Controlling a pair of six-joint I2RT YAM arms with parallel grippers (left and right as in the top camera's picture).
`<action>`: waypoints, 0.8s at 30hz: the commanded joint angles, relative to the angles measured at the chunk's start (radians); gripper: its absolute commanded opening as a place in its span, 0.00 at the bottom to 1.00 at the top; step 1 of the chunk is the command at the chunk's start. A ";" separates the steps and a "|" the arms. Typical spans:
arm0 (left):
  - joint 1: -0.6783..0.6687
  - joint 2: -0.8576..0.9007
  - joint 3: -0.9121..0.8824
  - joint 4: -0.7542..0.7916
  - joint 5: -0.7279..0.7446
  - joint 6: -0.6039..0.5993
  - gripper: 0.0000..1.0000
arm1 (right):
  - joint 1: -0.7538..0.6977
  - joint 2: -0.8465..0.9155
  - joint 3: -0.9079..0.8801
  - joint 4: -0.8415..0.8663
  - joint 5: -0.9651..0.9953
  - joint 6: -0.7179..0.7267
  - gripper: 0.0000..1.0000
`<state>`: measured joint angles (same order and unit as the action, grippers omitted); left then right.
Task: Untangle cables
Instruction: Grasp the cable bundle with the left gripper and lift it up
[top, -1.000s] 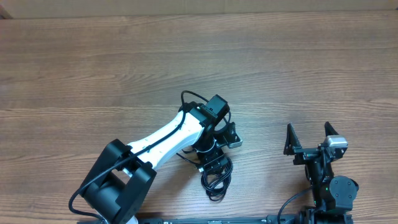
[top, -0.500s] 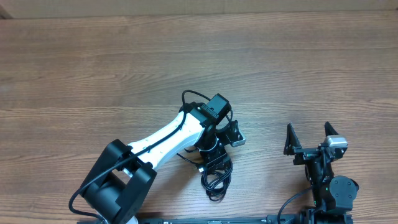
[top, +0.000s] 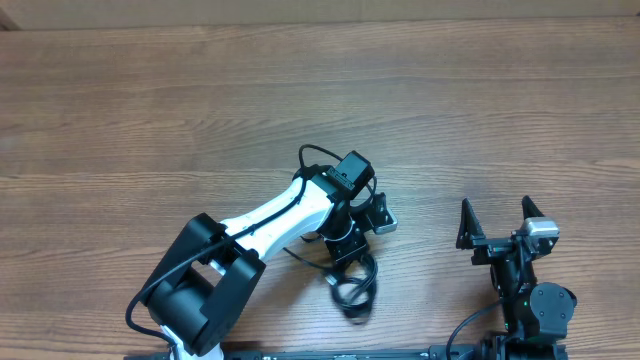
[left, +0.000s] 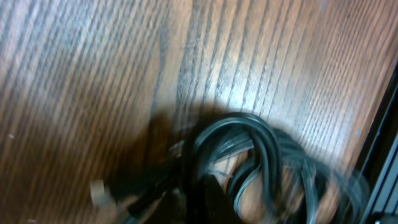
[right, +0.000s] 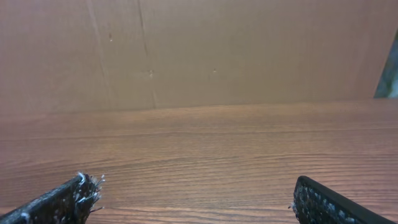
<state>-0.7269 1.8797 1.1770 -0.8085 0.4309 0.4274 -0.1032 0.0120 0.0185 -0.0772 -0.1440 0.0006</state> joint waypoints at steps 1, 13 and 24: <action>-0.008 0.016 -0.004 0.030 0.008 -0.010 0.04 | 0.003 -0.007 -0.010 0.004 0.008 0.006 1.00; -0.007 0.016 0.183 -0.033 0.008 -0.167 0.04 | 0.003 -0.007 -0.010 0.004 0.008 0.006 1.00; -0.008 0.016 0.445 -0.153 0.007 -0.081 0.04 | 0.003 -0.007 -0.010 0.004 0.008 0.006 1.00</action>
<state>-0.7269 1.8969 1.5692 -0.9390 0.4267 0.3008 -0.1032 0.0120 0.0185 -0.0765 -0.1448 0.0006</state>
